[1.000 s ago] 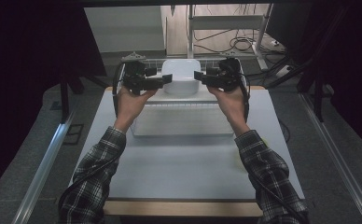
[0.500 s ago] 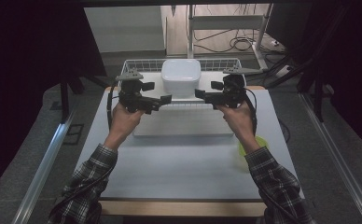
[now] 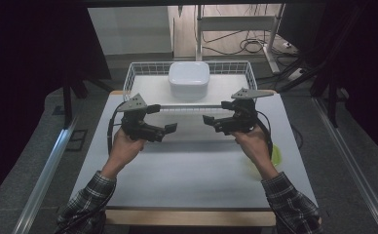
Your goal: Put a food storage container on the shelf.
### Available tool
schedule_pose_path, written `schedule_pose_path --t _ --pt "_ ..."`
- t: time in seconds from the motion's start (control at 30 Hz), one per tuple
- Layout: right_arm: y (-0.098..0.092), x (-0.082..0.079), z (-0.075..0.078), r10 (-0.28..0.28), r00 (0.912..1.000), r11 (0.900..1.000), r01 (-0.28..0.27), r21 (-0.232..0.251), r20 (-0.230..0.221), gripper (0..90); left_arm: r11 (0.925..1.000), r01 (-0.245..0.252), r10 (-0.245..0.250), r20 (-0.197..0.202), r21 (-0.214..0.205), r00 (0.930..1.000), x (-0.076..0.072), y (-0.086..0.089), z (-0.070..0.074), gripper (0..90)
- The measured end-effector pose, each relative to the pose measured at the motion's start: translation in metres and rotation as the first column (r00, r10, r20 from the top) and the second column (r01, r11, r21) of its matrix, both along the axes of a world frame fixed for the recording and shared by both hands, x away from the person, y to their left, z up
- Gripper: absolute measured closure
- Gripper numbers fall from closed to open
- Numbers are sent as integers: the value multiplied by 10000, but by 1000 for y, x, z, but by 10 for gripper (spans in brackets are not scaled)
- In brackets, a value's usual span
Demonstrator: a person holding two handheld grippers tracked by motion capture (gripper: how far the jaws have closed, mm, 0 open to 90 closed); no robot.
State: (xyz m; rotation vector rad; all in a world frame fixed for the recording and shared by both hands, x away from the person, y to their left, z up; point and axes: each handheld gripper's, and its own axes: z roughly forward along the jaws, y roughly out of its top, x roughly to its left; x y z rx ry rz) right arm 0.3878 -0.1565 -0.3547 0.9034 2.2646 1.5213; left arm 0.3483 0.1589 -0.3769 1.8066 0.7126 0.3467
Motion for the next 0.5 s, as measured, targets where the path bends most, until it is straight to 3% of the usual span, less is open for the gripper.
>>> schedule_pose_path --t 0.2,0.37,0.5 --pt "-3 -12 -12 45 9996 9995 -37 -308 267 70 9999 109 -110 97 108 9999 -13 4 -16 37" --pt "-6 -20 -26 160 9998 9980 -151 -618 143 70 9997 65 -74 381 234 9992 -20 9 -29 33" --pt "-9 -25 -35 258 9996 9976 -253 -648 71 73 9999 36 -40 231 151 9997 -23 11 -38 33"
